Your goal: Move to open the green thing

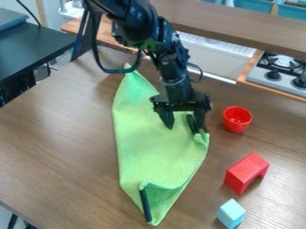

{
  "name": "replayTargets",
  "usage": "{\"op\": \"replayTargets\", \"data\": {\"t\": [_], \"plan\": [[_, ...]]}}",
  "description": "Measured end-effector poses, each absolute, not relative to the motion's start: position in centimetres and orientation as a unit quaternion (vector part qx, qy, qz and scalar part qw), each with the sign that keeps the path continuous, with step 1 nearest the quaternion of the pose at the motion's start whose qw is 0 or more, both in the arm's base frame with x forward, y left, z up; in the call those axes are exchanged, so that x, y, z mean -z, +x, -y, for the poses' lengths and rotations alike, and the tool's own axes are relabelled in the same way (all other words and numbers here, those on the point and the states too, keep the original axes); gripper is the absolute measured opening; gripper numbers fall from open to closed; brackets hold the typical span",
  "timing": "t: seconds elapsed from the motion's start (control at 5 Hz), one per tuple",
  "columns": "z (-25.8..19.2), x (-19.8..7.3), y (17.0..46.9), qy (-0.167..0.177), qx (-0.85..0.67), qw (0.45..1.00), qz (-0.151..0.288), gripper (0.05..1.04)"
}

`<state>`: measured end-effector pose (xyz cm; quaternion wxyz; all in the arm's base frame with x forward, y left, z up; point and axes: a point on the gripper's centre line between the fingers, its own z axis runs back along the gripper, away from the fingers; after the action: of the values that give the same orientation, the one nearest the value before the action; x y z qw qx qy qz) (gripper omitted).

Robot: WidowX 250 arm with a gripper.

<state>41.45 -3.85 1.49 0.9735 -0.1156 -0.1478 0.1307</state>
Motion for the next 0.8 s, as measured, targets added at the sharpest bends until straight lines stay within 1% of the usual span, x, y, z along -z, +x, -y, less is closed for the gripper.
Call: {"op": "replayTargets", "data": {"t": [0.2,0.4,0.6,0.8], "plan": [[4.12,-0.85,41.67,-0.109,-0.131,0.975,0.144,0.705],[4.1,-0.76,41.91,-0.107,-0.135,0.974,0.145,0.403],[4.19,-0.51,42.04,-0.103,-0.131,0.975,0.144,0.185],[4.2,-0.53,42.13,-0.1,-0.129,0.975,0.148,0.073]]}}
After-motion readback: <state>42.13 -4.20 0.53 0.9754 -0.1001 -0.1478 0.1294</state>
